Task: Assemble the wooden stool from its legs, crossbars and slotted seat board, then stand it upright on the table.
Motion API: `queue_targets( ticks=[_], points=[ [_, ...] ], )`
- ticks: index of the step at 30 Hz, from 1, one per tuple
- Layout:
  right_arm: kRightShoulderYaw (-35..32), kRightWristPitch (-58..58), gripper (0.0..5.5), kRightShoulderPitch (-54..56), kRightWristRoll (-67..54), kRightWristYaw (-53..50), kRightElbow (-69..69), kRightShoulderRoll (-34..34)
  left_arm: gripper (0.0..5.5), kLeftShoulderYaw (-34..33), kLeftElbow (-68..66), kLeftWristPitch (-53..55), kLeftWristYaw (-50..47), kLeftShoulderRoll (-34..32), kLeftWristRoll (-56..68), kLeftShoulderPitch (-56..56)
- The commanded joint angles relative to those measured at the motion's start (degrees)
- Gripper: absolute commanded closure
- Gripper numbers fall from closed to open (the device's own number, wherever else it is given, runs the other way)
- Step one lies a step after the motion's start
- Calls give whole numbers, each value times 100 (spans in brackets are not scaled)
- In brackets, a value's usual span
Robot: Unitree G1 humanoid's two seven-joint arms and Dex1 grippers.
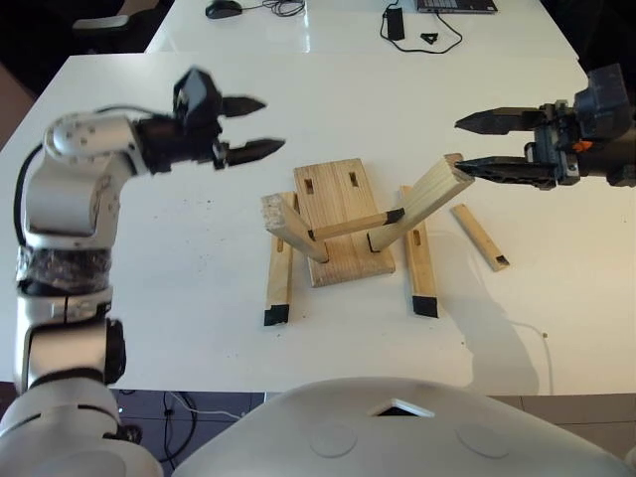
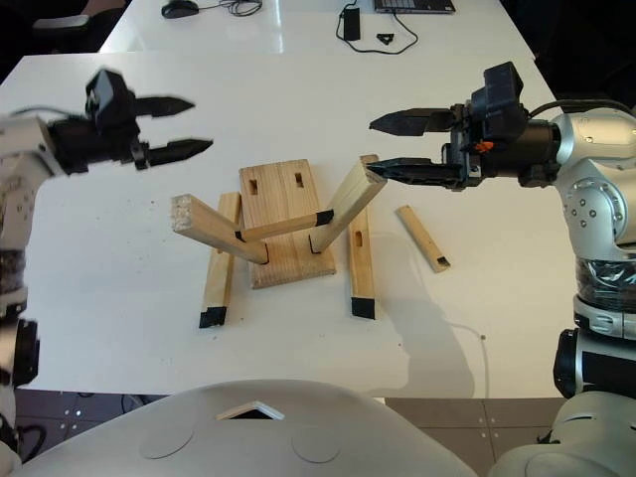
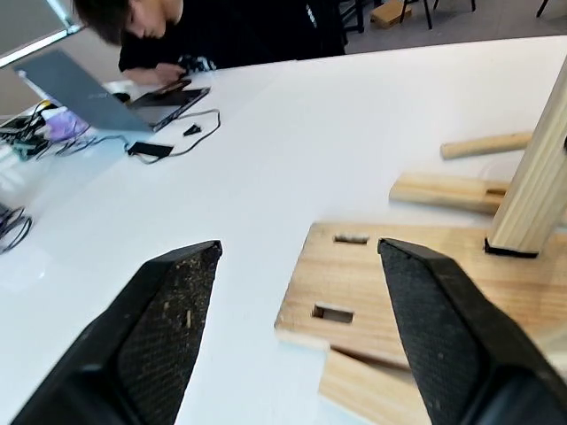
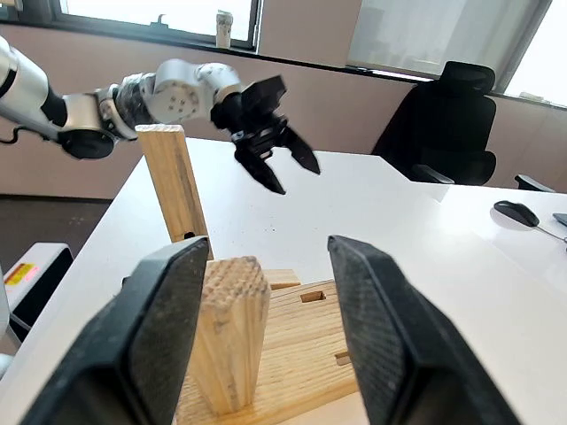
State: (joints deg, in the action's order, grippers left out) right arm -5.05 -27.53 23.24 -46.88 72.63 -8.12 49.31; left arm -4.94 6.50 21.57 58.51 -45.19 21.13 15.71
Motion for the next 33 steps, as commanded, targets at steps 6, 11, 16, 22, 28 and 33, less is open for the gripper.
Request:
queue_targets(
  ticks=[6,11,16,22,28,33],
  points=[
    [-876,-710,303,-151,-390,-115,387,230,222,-998,950,-351,299,-482,155,-1795],
    [-364,-213,303,-216,507,187,778,290,222,-974,1487,-366,738,-645,447,-2146],
    [90,-29,378,-290,864,502,490,213,267,-807,1916,-116,635,-558,693,-2292],
    [137,-170,403,-204,778,714,278,223,286,-659,2461,27,677,-604,878,-2725],
    [185,-219,403,-162,789,716,182,138,286,-409,2769,130,630,-610,978,-2710],
    [326,-97,403,-68,937,729,147,37,286,43,2686,219,506,-596,848,-2215]
  ],
)
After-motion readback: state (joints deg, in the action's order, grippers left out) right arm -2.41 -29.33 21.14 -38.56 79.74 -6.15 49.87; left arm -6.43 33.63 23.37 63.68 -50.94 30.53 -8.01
